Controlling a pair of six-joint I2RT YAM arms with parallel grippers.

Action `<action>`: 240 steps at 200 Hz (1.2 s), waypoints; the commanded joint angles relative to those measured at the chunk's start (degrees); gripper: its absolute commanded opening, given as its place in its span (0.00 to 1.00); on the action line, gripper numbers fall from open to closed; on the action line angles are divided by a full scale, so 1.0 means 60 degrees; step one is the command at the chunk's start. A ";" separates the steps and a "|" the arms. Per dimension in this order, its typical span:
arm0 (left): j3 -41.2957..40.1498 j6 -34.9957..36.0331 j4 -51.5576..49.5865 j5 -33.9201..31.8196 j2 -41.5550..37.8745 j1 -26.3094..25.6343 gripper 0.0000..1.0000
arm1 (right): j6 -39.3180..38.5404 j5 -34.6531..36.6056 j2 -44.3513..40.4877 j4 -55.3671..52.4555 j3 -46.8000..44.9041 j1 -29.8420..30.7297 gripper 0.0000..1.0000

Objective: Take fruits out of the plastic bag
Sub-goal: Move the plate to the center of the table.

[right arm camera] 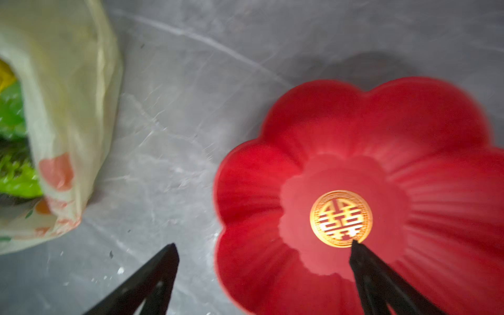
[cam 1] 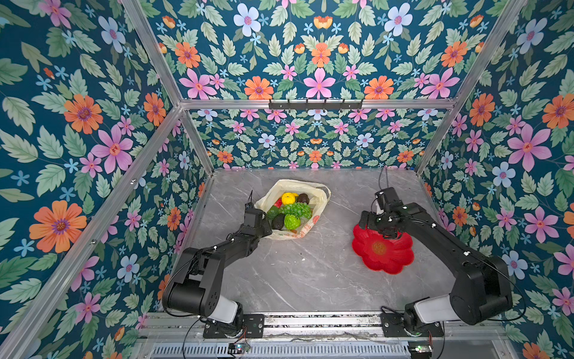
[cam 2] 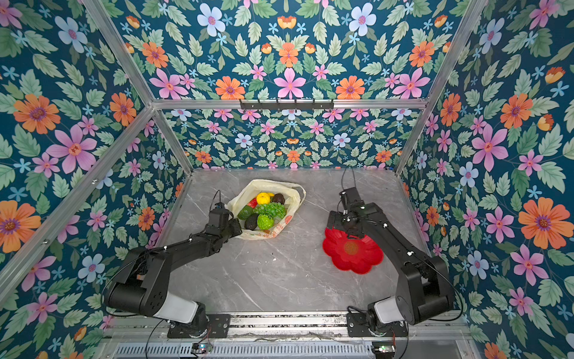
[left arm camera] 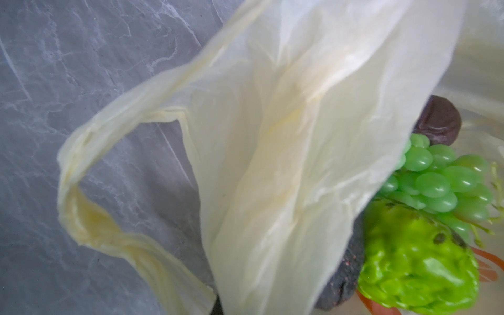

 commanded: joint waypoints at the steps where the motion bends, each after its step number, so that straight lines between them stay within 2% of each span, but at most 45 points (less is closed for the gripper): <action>1: -0.0011 0.0098 0.0265 -0.0024 0.0022 0.0007 0.00 | -0.0580 -0.0348 -0.0098 0.0240 -0.0106 -0.0992 0.99; 34: -0.0014 0.0102 0.0251 -0.0052 0.0030 0.0011 0.00 | -0.0566 -0.1036 -0.0128 0.0854 -0.0291 -0.2701 0.99; 77: 0.0020 0.0083 0.0265 0.0048 0.0114 0.0010 0.00 | -0.0322 -0.1189 0.0894 0.1239 0.0033 -0.3626 0.99; 134: 0.0015 0.0099 0.0251 0.0022 0.0080 0.0007 0.00 | -0.0289 -0.1241 0.2131 0.1788 0.0490 -0.3724 0.99; 199: 0.0034 0.0098 0.0251 0.0066 0.0140 0.0010 0.00 | -0.0209 -0.2128 0.2443 0.2528 -0.0221 -0.3563 0.99; 240: 0.0037 0.0113 0.0251 0.0025 0.0121 0.0014 0.00 | -0.0158 -0.2142 0.2443 0.2413 -0.0418 -0.3021 0.99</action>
